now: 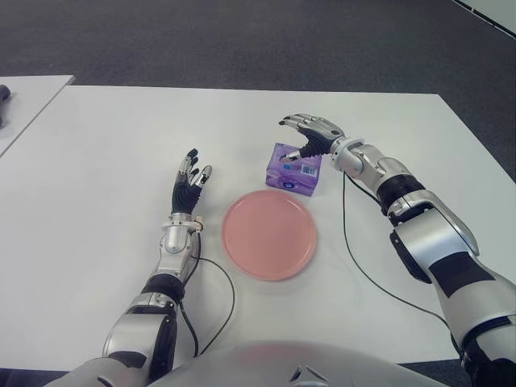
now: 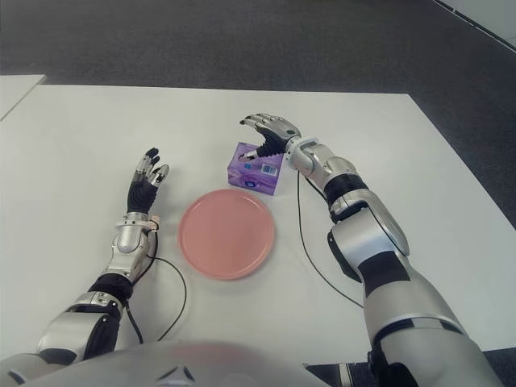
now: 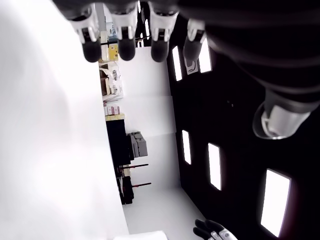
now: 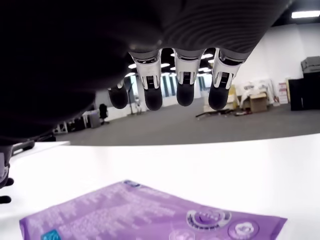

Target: Put the tissue paper into the plate.

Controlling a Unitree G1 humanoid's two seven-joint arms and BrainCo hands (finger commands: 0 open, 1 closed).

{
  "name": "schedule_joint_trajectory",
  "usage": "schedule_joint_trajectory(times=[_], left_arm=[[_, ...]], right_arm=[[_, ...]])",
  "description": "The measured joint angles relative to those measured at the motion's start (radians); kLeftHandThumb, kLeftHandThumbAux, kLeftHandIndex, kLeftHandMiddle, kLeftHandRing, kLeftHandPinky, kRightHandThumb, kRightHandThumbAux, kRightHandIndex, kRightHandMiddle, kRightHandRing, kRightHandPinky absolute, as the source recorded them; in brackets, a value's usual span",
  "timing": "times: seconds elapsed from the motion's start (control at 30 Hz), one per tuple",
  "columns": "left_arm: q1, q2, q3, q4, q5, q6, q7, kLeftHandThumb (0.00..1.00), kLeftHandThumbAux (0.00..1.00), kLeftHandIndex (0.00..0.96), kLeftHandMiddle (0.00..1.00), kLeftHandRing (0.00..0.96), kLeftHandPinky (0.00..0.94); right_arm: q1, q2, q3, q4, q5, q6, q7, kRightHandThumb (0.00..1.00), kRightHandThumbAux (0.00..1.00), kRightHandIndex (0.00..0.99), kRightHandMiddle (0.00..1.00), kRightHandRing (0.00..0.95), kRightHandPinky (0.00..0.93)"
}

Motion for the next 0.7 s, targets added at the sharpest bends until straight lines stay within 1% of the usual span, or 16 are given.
schedule_joint_trajectory(times=[0.37, 0.7], left_arm=[[0.01, -0.005, 0.0, -0.019, 0.0, 0.024, 0.0, 0.0, 0.417, 0.0, 0.0, 0.0, 0.0], [0.01, -0.006, 0.0, -0.018, -0.001, 0.03, -0.008, 0.0, 0.391, 0.0, 0.0, 0.0, 0.0]], right_arm=[[0.024, -0.02, 0.032, -0.034, -0.034, -0.016, -0.014, 0.14, 0.378, 0.0, 0.0, 0.0, 0.0], [0.034, -0.024, 0.057, -0.042, -0.06, -0.02, -0.027, 0.139, 0.384, 0.0, 0.0, 0.0, 0.0]])
